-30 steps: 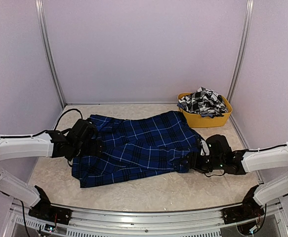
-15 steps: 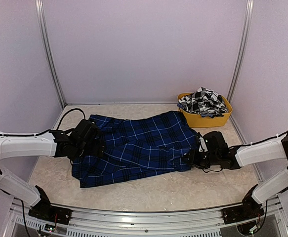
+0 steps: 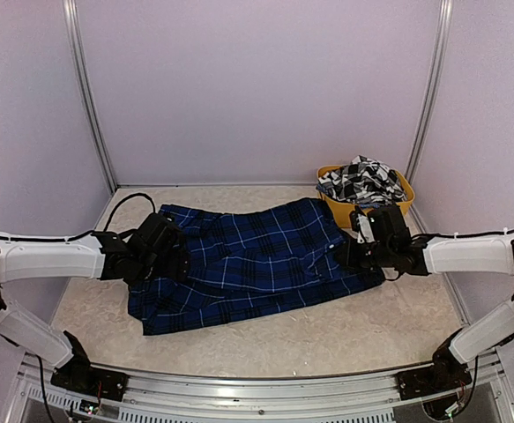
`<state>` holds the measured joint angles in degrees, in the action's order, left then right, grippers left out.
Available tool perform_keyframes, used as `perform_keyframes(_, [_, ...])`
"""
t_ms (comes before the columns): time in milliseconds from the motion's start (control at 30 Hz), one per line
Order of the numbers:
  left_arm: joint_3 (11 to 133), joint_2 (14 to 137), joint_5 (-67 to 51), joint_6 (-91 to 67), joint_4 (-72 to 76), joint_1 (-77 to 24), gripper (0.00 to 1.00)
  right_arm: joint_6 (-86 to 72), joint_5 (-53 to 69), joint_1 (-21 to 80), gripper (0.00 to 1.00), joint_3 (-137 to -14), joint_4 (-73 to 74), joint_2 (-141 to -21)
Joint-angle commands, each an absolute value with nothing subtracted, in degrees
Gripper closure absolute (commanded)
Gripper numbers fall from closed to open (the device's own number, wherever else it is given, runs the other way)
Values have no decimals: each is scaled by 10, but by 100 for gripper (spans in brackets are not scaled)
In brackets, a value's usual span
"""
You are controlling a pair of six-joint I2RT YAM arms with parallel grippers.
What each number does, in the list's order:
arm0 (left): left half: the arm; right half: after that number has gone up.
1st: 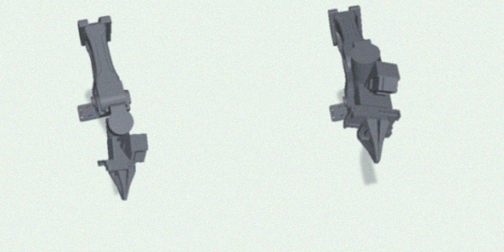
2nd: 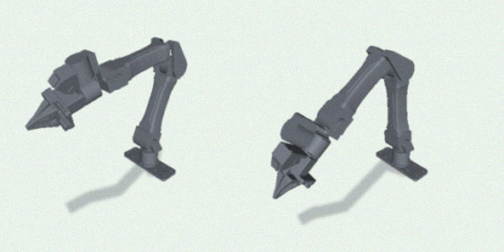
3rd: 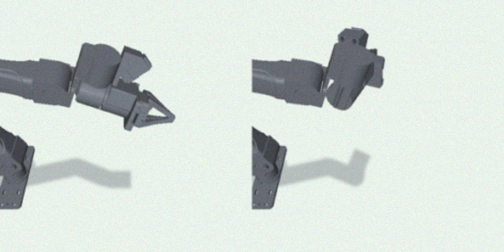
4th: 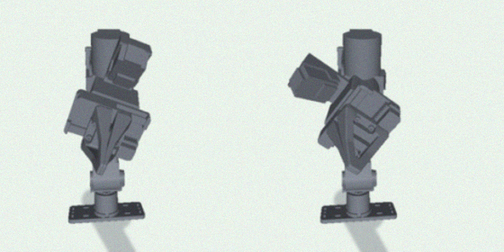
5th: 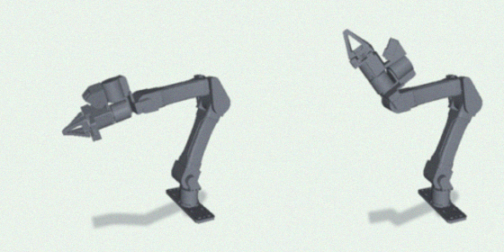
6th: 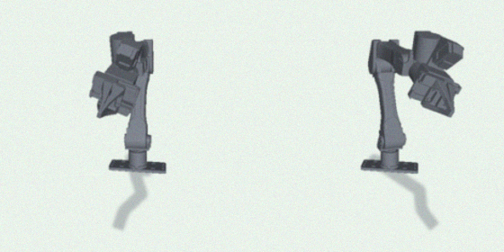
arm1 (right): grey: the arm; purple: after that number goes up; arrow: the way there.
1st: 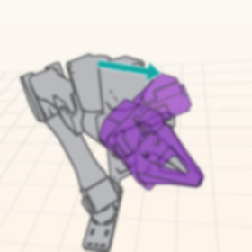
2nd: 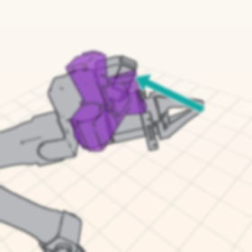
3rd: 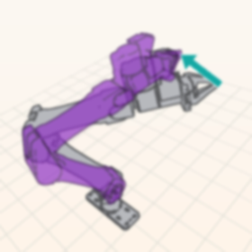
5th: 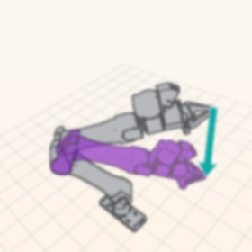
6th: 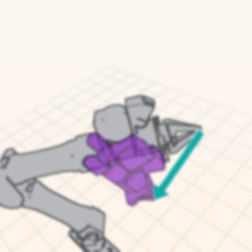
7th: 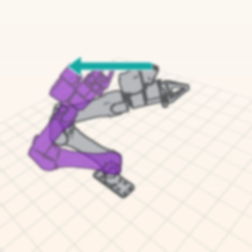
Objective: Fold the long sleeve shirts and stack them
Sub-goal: Fold the sleeve of the 1/3-folded shirt.
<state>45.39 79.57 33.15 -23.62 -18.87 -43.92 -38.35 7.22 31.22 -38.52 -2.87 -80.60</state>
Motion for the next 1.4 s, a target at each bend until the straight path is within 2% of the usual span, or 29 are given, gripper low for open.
perform_keyframes(0, [465,796,333,-225,-179,-444,1,-300,76,276,100,-422,47,-817])
perform_keyframes(433, [435,783,267,-214,-137,-447,1,-227,115,226,100,-452,85,-885])
perform_keyframes(800, [413,812,275,-250,-127,-493,1,-208,102,216,100,-468,93,-918])
perform_keyframes(900, [418,832,280,-259,-130,-503,1,-200,85,215,93,-475,108,-922])
perform_keyframes(1133, [452,914,322,-291,-172,-514,1,-187,7,215,69,-482,154,-892])
perform_keyframes(1367, [465,966,316,-307,-184,-523,1,-187,8,215,61,-474,147,-882])
